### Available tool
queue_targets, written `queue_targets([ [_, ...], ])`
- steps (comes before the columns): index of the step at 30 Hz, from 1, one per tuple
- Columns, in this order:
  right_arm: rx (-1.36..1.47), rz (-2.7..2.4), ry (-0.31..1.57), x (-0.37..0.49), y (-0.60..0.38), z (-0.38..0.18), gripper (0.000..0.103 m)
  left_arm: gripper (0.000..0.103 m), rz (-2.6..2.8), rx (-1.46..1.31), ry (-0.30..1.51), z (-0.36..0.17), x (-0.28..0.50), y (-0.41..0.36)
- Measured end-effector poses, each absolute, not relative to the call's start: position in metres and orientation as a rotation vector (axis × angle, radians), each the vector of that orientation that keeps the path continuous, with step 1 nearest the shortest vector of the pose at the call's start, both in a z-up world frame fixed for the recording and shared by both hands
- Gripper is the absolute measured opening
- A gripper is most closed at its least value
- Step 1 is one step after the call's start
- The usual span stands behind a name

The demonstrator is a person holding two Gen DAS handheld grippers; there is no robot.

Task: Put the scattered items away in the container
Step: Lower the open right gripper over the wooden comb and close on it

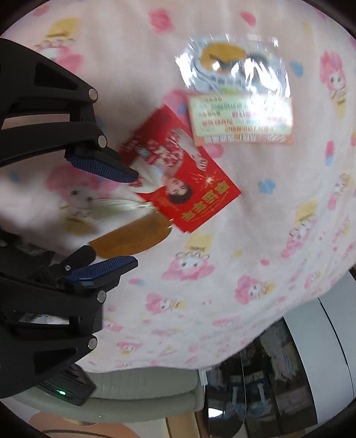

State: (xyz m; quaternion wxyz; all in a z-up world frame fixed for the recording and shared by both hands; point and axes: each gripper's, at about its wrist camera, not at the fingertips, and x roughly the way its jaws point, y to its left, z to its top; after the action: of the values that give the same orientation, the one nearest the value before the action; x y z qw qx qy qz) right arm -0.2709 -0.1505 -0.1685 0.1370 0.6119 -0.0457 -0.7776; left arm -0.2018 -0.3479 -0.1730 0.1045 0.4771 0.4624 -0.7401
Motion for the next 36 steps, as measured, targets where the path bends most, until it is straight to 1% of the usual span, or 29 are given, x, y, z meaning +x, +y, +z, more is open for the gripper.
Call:
queue_targets([
  [5, 1.858, -2.326, -0.218, -0.287, -0.142, -0.198, 0.045, 0.056, -2.166, 1.54, 1.355, -0.205, -0.23, -0.34],
  [7, 1.881, -2.339, -0.249, -0.291, -0.137, -0.207, 0.045, 0.056, -2.169, 1.559, 1.311, -0.209, -0.239, -0.338],
  [9, 1.895, -2.331, -0.324, -0.296, -0.131, -0.216, 0.053, 0.056, -2.182, 1.561, 1.276, -0.212, -0.25, -0.338],
  [11, 1.894, -2.301, -0.378, -0.299, -0.13, -0.222, 0.058, 0.056, -2.179, 1.574, 1.292, -0.218, -0.259, -0.338],
  [14, 1.866, -2.272, -0.381, -0.299, -0.132, -0.224, 0.058, 0.056, -2.195, 1.616, 1.331, -0.227, -0.265, -0.331],
  [15, 1.852, -2.253, -0.37, -0.298, -0.134, -0.223, 0.058, 0.053, -2.195, 1.637, 1.334, -0.23, -0.266, -0.329],
  [16, 1.84, -2.243, -0.36, -0.297, -0.136, -0.223, 0.057, 0.04, -2.196, 1.66, 1.328, -0.232, -0.266, -0.326],
  [17, 1.822, -2.235, -0.351, -0.296, -0.137, -0.22, 0.053, 0.026, -2.206, 1.672, 1.287, -0.23, -0.266, -0.324],
  [18, 1.806, -2.236, -0.357, -0.294, -0.137, -0.217, 0.048, 0.02, -2.212, 1.665, 1.239, -0.228, -0.264, -0.323],
  [19, 1.795, -2.232, -0.366, -0.292, -0.136, -0.214, 0.046, 0.015, -2.218, 1.66, 1.217, -0.224, -0.259, -0.323],
  [20, 1.787, -2.223, -0.376, -0.289, -0.135, -0.211, 0.043, 0.013, -2.218, 1.65, 1.225, -0.222, -0.254, -0.324],
  [21, 1.771, -2.199, -0.391, -0.285, -0.134, -0.207, 0.032, 0.009, -2.219, 1.637, 1.256, -0.219, -0.247, -0.326],
  [22, 1.764, -2.173, -0.397, -0.281, -0.135, -0.205, 0.027, 0.005, -2.223, 1.635, 1.31, -0.216, -0.239, -0.328],
  [23, 1.764, -2.14, -0.394, -0.276, -0.138, -0.203, 0.025, 0.005, -2.215, 1.629, 1.354, -0.214, -0.229, -0.329],
  [24, 1.76, -2.122, -0.378, -0.269, -0.141, -0.2, 0.025, 0.005, -2.212, 1.625, 1.356, -0.211, -0.222, -0.329],
  [27, 1.73, -2.112, -0.34, -0.244, -0.147, -0.191, 0.024, 0.005, -2.193, 1.609, 1.313, -0.204, -0.201, -0.329],
  [31, 1.71, -2.129, -0.338, -0.231, -0.144, -0.181, 0.024, 0.007, -2.135, 1.558, 1.381, -0.204, -0.179, -0.335],
  [32, 1.688, -2.178, -0.321, -0.234, -0.141, -0.176, 0.024, 0.014, -2.121, 1.549, 1.401, -0.203, -0.18, -0.341],
  [33, 1.664, -2.235, -0.301, -0.239, -0.137, -0.171, 0.024, 0.02, -2.115, 1.537, 1.424, -0.204, -0.182, -0.343],
  [34, 1.655, -2.27, -0.285, -0.249, -0.134, -0.169, 0.024, 0.029, -2.11, 1.516, 1.457, -0.205, -0.181, -0.346],
  [35, 1.65, -2.304, -0.267, -0.259, -0.135, -0.167, 0.025, 0.035, -2.105, 1.5, 1.48, -0.205, -0.182, -0.347],
  [36, 1.654, -2.317, -0.256, -0.265, -0.134, -0.166, 0.028, 0.035, -2.105, 1.479, 1.513, -0.207, -0.184, -0.35],
])
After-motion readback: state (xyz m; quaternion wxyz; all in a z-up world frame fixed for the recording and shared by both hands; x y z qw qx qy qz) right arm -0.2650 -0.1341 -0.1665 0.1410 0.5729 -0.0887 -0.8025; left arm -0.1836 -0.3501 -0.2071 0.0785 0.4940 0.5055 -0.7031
